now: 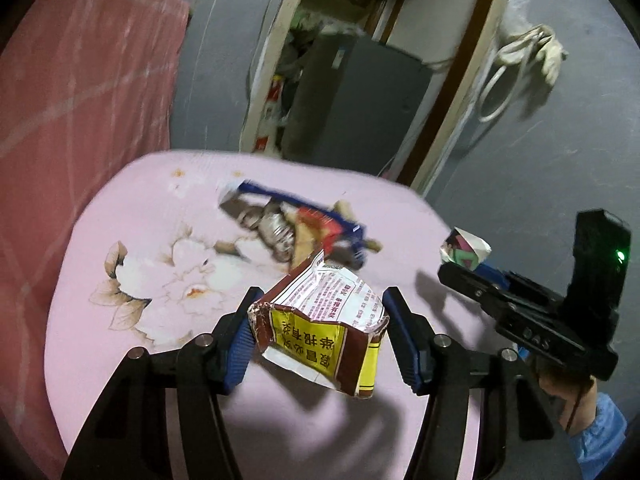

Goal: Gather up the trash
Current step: 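Carry the packet and green scrap over the blue basin and lower them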

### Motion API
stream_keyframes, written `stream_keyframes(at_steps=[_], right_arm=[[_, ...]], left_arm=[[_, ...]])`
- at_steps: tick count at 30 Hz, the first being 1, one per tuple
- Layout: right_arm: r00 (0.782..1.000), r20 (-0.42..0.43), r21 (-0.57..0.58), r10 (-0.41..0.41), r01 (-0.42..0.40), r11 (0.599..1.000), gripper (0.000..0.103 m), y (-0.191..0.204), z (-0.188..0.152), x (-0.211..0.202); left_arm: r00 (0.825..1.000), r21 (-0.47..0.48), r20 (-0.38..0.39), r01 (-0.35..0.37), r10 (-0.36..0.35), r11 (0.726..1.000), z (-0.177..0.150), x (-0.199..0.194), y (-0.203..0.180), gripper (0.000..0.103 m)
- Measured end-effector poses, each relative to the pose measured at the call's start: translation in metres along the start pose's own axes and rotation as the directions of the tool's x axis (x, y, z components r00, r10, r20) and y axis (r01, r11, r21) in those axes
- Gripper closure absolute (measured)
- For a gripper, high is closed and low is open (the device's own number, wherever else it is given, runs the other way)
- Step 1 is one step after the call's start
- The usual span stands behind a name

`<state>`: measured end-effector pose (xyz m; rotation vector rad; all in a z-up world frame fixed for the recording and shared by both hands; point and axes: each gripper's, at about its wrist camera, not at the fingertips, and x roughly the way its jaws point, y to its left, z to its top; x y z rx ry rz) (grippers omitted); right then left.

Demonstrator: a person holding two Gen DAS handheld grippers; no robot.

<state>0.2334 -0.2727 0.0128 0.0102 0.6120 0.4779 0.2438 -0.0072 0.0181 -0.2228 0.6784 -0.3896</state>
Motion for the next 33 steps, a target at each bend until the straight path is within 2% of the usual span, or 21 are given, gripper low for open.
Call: stream_keyframes(at_steps=[3, 6, 9, 11, 17, 22, 26, 29, 33], right_arm=[[0.993, 0.109, -0.036, -0.046, 0.050, 0.998, 0.068, 0.006, 0.002, -0.033], [0.973, 0.218, -0.050, -0.075, 0.088, 0.995, 0.068, 0.007, 0.009, -0.068], [0.943, 0.314, -0.058, -0.105, 0.130, 0.990, 0.068, 0.007, 0.015, -0.096], [0.913, 0.383, -0.061, -0.139, 0.175, 0.983, 0.068, 0.005, 0.019, -0.120], [0.836, 0.498, -0.033, -0.230, 0.283, 0.959, 0.068, -0.011, 0.023, -0.166], [0.779, 0.540, 0.016, -0.319, 0.369, 0.929, 0.068, -0.039, 0.018, -0.197], [0.750, 0.542, 0.069, -0.379, 0.409, 0.910, 0.068, -0.062, 0.010, -0.212], [0.732, 0.536, 0.106, -0.419, 0.435, 0.894, 0.068, -0.079, 0.001, -0.220], [0.737, 0.500, 0.160, -0.455, 0.437, 0.885, 0.068, -0.103, -0.013, -0.222]], left_arm=[[0.997, 0.016, 0.072, -0.001, 0.000, 1.000, 0.005, -0.014, -0.021, 0.049], [0.986, 0.052, 0.167, -0.016, 0.007, 0.999, 0.012, -0.029, -0.049, 0.048], [0.967, 0.085, 0.254, -0.029, 0.006, 0.996, 0.018, -0.041, -0.075, 0.048], [0.952, 0.104, 0.306, -0.024, -0.009, 0.994, 0.021, -0.047, -0.094, 0.048], [0.908, 0.153, 0.412, 0.006, -0.070, 0.988, 0.031, -0.054, -0.146, 0.048], [0.882, 0.205, 0.450, 0.046, -0.136, 0.978, 0.036, -0.047, -0.186, 0.048], [0.873, 0.235, 0.453, 0.079, -0.182, 0.969, 0.035, -0.033, -0.211, 0.048], [0.876, 0.257, 0.440, 0.087, -0.197, 0.963, 0.034, -0.020, -0.228, 0.048], [0.896, 0.255, 0.392, 0.114, -0.210, 0.960, 0.032, 0.005, -0.245, 0.048]])
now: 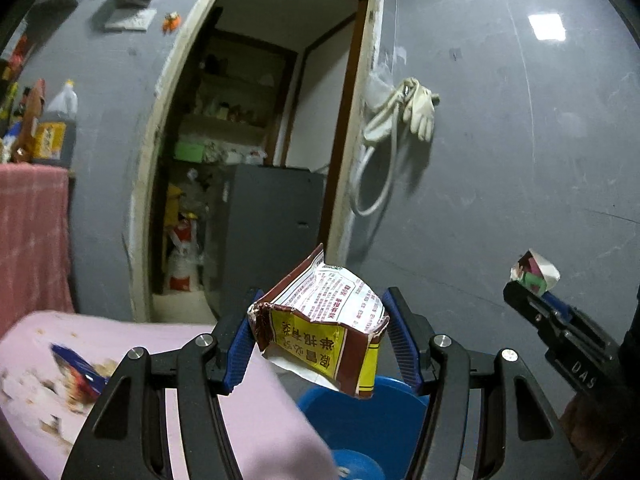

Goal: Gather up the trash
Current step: 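Carry the packet and green scrap over the blue basin and lower them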

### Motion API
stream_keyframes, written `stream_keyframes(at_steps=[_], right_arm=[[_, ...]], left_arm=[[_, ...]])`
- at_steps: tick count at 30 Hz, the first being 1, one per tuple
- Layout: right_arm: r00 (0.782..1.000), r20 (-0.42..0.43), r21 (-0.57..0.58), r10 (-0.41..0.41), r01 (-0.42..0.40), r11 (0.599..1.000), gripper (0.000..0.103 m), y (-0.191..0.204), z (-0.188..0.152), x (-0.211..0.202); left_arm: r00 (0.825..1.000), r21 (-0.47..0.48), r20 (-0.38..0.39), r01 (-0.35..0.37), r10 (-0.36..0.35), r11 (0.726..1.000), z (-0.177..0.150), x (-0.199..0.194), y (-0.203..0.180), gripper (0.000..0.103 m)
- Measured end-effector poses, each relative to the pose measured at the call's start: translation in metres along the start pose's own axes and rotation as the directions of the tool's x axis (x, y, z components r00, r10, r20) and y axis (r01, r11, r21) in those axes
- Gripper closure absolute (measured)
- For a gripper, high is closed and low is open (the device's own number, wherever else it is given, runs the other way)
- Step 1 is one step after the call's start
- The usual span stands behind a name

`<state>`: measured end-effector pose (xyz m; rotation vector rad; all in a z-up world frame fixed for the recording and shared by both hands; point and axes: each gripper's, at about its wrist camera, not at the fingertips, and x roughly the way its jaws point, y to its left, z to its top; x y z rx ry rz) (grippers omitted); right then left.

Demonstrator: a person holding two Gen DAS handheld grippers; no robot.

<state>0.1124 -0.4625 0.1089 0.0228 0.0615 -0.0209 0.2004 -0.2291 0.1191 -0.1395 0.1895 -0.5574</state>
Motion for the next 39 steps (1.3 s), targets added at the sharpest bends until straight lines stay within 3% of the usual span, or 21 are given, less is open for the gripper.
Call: stream_keyframes(at_steps=[6, 10, 17, 21, 33, 39], right_arm=[[0.995, -0.098, 0.032, -0.030, 0.033, 0.999, 0.068, -0.018, -0.033, 0.017], [0.981, -0.191, 0.065, -0.039, 0.052, 0.997, 0.067, -0.033, -0.061, 0.033], [0.956, -0.289, 0.107, -0.040, 0.074, 0.991, 0.067, -0.050, -0.088, 0.046], [0.941, -0.336, 0.118, -0.033, 0.077, 0.990, 0.067, -0.054, -0.100, 0.054], [0.907, -0.421, 0.137, -0.010, 0.074, 0.988, 0.066, -0.059, -0.116, 0.076], [0.897, -0.442, 0.159, -0.001, 0.079, 0.984, 0.062, -0.062, -0.121, 0.085]], left_arm=[[0.992, -0.009, -0.123, 0.029, -0.030, 1.000, -0.021, 0.040, -0.013, 0.048], [0.968, -0.024, -0.244, 0.050, -0.055, 0.998, -0.042, 0.068, -0.018, 0.048], [0.926, -0.051, -0.375, 0.024, -0.041, 0.998, -0.073, 0.106, -0.016, 0.048], [0.906, -0.061, -0.422, 0.004, -0.029, 0.998, -0.088, 0.120, -0.011, 0.048], [0.874, -0.108, -0.484, -0.003, -0.050, 0.994, -0.107, 0.141, 0.001, 0.046], [0.858, -0.142, -0.510, -0.014, -0.061, 0.990, -0.111, 0.145, 0.007, 0.038]])
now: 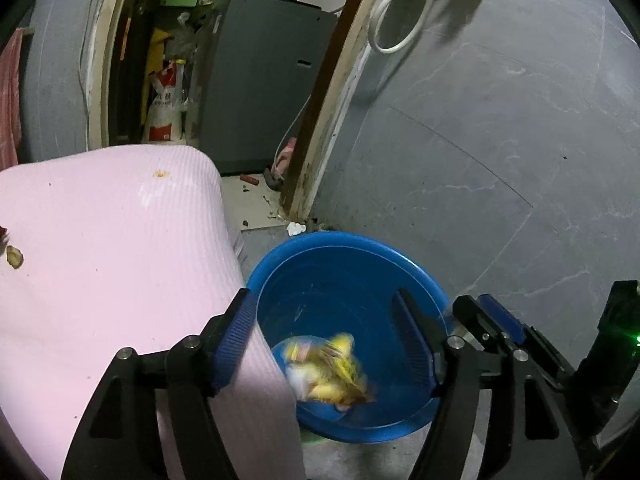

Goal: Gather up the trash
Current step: 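Carry the packet and green scrap over the blue basin and lower them, then open both tools over the basin and swing back toward the table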

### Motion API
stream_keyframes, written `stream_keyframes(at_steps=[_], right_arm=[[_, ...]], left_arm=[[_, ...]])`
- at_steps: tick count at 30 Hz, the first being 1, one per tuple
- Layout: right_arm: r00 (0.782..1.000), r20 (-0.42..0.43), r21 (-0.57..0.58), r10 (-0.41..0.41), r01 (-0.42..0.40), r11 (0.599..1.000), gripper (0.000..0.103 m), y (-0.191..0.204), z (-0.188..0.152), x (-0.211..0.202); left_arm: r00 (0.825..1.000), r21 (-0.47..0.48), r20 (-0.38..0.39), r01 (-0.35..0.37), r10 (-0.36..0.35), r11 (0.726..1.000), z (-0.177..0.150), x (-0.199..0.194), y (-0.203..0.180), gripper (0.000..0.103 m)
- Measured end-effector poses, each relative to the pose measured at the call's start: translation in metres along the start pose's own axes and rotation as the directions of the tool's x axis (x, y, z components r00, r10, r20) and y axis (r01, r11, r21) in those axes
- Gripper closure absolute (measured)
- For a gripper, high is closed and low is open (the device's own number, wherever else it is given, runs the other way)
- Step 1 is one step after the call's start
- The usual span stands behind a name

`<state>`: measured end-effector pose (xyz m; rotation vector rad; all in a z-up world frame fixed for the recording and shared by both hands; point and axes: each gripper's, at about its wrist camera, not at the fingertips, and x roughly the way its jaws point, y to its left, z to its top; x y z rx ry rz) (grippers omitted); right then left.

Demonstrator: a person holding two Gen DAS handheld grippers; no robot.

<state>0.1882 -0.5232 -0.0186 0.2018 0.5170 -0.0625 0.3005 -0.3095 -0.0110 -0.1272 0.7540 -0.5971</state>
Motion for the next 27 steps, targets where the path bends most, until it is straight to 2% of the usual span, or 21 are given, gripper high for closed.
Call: stream_keyframes(at_steps=[3, 6, 8, 9, 13, 15, 16, 17, 18, 19, 22, 27], right_arm=[[1.000, -0.002, 0.009, -0.001, 0.001, 1.000, 0.060, -0.001, 0.001, 0.001], [1.000, 0.018, 0.016, -0.004, 0.003, 1.000, 0.059, -0.002, 0.003, -0.007], [0.999, 0.040, 0.013, -0.011, 0.011, 1.000, 0.050, 0.001, 0.006, -0.014], [0.999, 0.053, 0.013, -0.011, 0.011, 1.000, 0.049, 0.002, 0.008, -0.017], [0.992, 0.123, -0.001, 0.006, -0.006, 1.000, 0.046, 0.011, 0.021, -0.041], [0.988, 0.154, -0.015, 0.014, -0.012, 1.000, 0.043, 0.017, 0.026, -0.051], [0.984, 0.176, -0.026, 0.023, -0.019, 0.999, 0.037, 0.022, 0.030, -0.059], [0.981, 0.190, -0.033, 0.032, -0.026, 0.999, 0.031, 0.026, 0.032, -0.063], [0.977, 0.210, -0.042, 0.046, -0.038, 0.998, 0.028, 0.031, 0.035, -0.070], [0.973, 0.224, -0.049, 0.058, -0.048, 0.998, 0.024, 0.036, 0.038, -0.074], [0.965, 0.249, -0.066, 0.089, -0.074, 0.995, 0.020, 0.050, 0.043, -0.083], [0.942, 0.300, -0.097, 0.150, -0.126, 0.987, 0.000, 0.082, 0.049, -0.097]], left_arm=[[1.000, -0.011, 0.004, 0.004, -0.004, 1.000, 0.002, -0.004, 0.002, 0.038], [0.999, -0.008, 0.041, 0.008, -0.008, 1.000, 0.004, -0.018, 0.004, 0.033], [0.998, 0.001, 0.068, 0.006, -0.006, 1.000, 0.005, -0.028, 0.005, 0.029], [0.996, 0.007, 0.087, 0.009, -0.009, 1.000, 0.007, -0.035, 0.006, 0.026], [0.991, 0.026, 0.136, -0.016, 0.012, 1.000, 0.011, -0.059, 0.009, 0.025], [0.988, 0.024, 0.154, -0.026, 0.022, 0.999, 0.013, -0.072, 0.014, 0.024], [0.985, 0.024, 0.168, -0.033, 0.028, 0.999, 0.013, -0.079, 0.016, 0.020], [0.981, 0.028, 0.191, -0.048, 0.041, 0.998, 0.014, -0.089, 0.019, 0.017], [0.975, 0.034, 0.216, -0.065, 0.056, 0.997, 0.014, -0.098, 0.021, 0.007], [0.967, 0.036, 0.245, -0.082, 0.071, 0.996, 0.013, -0.106, 0.021, 0.003], [0.944, 0.050, 0.315, -0.118, 0.096, 0.992, 0.013, -0.134, 0.026, 0.003], [0.908, 0.039, 0.397, -0.162, 0.134, 0.986, 0.012, -0.174, 0.038, 0.002]])
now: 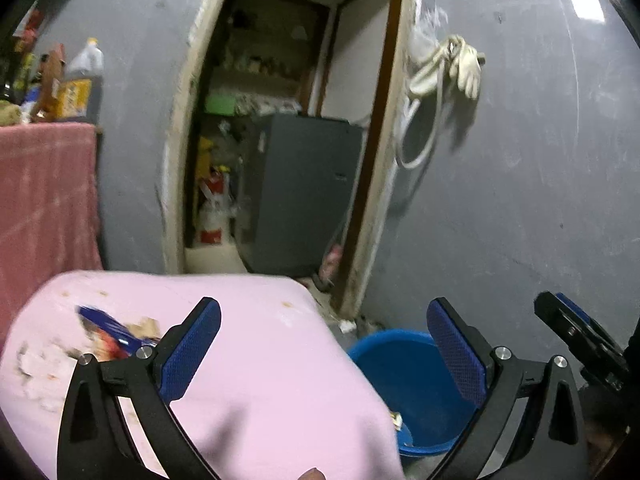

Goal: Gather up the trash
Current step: 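Open both tools over the basin and swing back toward the table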

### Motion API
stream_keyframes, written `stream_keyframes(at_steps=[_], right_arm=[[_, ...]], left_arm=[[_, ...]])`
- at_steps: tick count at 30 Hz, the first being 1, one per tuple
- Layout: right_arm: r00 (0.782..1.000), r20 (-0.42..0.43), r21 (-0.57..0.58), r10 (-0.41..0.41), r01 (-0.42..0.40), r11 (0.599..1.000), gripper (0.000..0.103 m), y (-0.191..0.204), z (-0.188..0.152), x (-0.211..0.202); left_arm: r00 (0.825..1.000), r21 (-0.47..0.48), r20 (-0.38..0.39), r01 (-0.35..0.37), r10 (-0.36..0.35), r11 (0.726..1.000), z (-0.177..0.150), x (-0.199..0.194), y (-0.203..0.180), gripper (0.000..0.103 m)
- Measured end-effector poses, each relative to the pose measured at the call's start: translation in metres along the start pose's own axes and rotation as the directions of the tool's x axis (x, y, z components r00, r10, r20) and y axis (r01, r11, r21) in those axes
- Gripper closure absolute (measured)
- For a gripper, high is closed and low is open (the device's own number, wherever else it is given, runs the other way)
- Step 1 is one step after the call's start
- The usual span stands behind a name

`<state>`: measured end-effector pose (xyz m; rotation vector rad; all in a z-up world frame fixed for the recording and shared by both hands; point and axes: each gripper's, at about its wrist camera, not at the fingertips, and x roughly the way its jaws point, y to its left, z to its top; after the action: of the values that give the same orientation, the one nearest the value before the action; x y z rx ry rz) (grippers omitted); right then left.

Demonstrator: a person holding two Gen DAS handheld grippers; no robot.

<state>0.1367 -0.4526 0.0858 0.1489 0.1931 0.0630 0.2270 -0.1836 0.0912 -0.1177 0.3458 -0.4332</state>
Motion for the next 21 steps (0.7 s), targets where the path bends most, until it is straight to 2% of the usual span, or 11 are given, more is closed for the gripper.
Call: stream_keyframes(at_steps=[6, 12, 17, 21], right_arm=[[0.996, 0.066, -0.016, 0.060, -0.059, 0.998, 0.000, 0.039, 0.008, -0.010], [0.987, 0.115, -0.050, 0.111, -0.106, 0.993, 0.000, 0.071, 0.012, -0.015], [0.977, 0.138, -0.073, 0.163, -0.154, 0.985, 0.000, 0.100, 0.013, -0.009], [0.972, 0.125, -0.088, 0.198, -0.188, 0.978, 0.000, 0.119, 0.011, 0.005]], left_arm=[[0.996, -0.008, 0.072, -0.050, 0.050, 0.999, 0.007, -0.036, 0.023, 0.002], [0.984, -0.035, 0.123, -0.127, 0.130, 0.991, 0.012, -0.070, 0.056, 0.002], [0.968, -0.053, 0.146, -0.199, 0.205, 0.979, 0.011, -0.086, 0.085, 0.002], [0.952, -0.072, 0.151, -0.258, 0.266, 0.963, 0.008, -0.097, 0.113, 0.002]])
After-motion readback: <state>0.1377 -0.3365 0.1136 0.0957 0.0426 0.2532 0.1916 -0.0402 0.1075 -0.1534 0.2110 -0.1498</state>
